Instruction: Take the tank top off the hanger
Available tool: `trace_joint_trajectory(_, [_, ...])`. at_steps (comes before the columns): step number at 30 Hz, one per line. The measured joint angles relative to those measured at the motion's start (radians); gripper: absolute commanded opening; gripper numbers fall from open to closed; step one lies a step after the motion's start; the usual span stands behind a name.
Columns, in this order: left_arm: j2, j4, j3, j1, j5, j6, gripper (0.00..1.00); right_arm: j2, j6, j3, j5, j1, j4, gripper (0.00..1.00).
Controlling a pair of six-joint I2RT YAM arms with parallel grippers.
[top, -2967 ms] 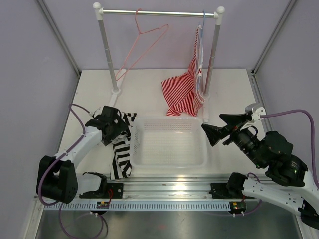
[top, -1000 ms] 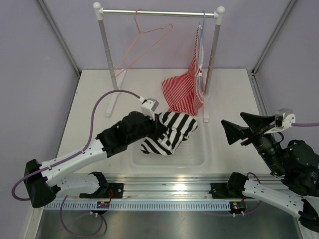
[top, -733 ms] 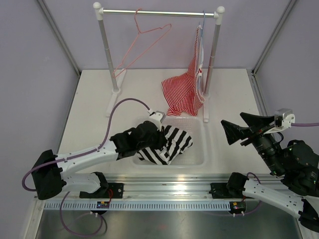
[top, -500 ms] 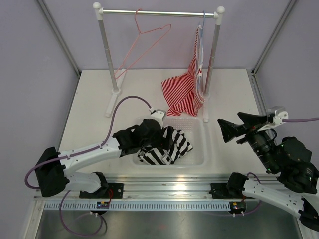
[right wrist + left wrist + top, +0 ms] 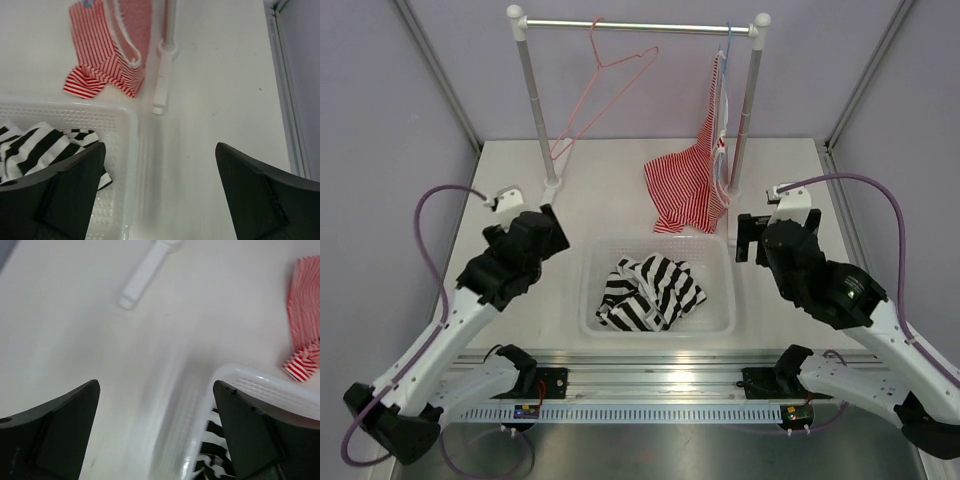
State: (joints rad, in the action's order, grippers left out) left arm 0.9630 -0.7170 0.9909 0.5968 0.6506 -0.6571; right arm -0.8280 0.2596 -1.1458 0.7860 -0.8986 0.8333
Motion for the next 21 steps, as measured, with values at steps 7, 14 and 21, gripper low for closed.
trace_joint_trajectory(7, [-0.245,-0.241,-0.011,-0.072,0.028,-0.011,0.99,-0.038,0.022,0.018,-0.155,0.329,0.032,0.99])
trace_joint_trajectory(14, [-0.392,-0.325,-0.02,-0.072,0.102,0.074,0.99,0.105,0.035,0.056,-0.184,0.336,0.087,0.99])
trace_joint_trajectory(21, [-0.511,-0.288,-0.071,-0.072,0.097,0.138,0.99,0.356,0.034,0.05,-0.161,0.336,0.137,0.99])
